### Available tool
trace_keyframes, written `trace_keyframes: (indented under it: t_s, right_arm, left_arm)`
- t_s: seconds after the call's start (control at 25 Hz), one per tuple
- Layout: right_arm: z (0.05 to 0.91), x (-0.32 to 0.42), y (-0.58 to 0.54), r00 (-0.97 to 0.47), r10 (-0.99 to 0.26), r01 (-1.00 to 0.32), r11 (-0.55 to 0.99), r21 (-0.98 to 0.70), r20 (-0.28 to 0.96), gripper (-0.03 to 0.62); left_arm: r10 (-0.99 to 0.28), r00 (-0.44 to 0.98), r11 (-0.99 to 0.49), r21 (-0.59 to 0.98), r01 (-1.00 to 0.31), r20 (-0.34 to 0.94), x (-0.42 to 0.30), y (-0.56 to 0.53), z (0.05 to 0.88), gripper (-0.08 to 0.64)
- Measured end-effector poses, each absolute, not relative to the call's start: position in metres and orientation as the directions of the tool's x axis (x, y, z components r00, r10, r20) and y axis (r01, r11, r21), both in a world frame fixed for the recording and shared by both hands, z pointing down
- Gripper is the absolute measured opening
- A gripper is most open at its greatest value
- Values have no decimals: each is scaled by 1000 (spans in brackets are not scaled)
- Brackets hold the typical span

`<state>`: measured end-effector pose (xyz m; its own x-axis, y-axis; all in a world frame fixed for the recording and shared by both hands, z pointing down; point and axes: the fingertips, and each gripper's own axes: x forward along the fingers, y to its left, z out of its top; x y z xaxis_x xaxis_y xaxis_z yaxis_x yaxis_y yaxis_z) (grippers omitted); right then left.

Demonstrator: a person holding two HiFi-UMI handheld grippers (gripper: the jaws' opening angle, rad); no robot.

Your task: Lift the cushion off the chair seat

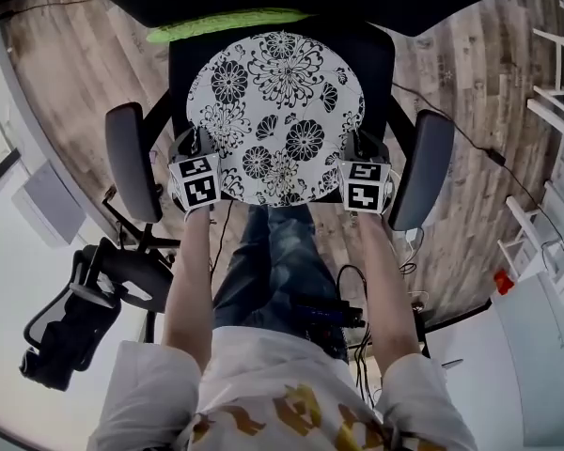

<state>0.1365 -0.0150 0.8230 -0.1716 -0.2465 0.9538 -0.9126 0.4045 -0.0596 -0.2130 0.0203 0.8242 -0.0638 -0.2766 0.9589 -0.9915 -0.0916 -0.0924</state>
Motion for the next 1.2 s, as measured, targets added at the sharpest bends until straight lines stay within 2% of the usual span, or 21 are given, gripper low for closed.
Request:
trace_keyframes:
  t_s: [0.36, 0.8, 1.2]
  right_arm:
    - [819, 137, -15, -130, -233, -901, 434, -16, 964, 23]
    - [793, 135, -17, -143, -271, -951, 304, -56, 952, 20]
    - [771, 134, -16, -143, -288, -955, 293, -55, 947, 20]
  left_arm:
    - [-288, -45, -96, -76, -993, 957, -212, 17, 818, 18]
    - [-306, -33, -79, -60, -995, 951, -210, 11, 793, 15]
    - [-310, -12, -95, -44, -995, 951, -203, 6, 774, 15]
